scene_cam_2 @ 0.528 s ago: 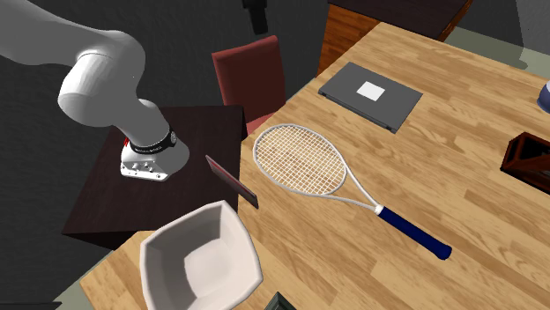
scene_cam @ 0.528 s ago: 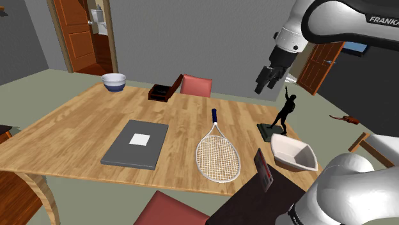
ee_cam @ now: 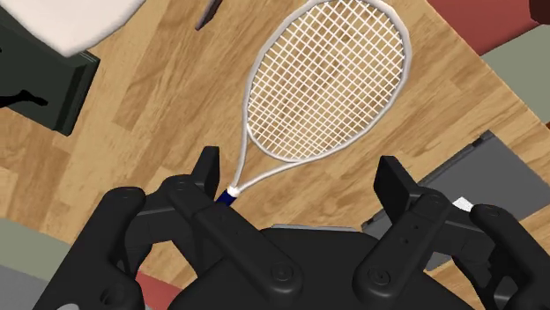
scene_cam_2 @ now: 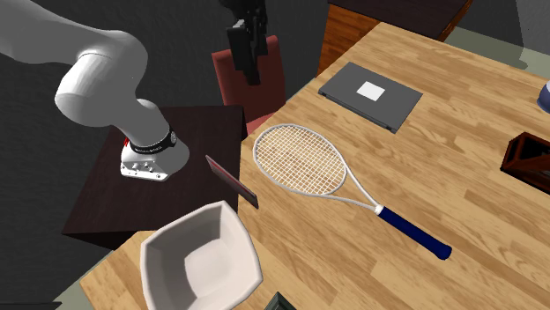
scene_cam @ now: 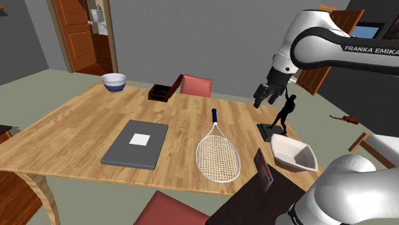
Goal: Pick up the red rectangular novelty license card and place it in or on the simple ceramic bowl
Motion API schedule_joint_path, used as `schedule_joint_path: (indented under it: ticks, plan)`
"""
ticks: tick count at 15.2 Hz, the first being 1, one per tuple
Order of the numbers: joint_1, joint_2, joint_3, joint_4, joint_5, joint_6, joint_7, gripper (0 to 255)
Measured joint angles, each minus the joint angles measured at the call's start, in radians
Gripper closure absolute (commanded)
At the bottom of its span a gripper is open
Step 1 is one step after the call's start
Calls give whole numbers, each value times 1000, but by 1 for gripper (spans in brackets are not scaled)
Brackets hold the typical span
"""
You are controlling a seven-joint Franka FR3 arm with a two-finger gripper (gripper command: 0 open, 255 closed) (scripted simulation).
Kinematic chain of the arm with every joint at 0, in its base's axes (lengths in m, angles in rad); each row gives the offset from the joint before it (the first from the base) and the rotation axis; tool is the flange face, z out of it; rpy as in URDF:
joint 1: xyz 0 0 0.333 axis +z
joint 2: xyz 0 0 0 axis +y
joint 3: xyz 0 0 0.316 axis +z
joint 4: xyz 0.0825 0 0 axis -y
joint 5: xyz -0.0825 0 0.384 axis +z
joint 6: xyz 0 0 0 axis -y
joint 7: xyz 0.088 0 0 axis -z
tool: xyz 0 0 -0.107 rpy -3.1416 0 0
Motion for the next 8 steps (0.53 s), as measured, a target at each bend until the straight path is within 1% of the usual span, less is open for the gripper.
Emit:
schedule_joint_path:
  ticks: [4,8]
  plan:
    - [-49,22,-27,-107,-13,103,54,0]
    - [-101,23,-50,-215,-26,185,109,0]
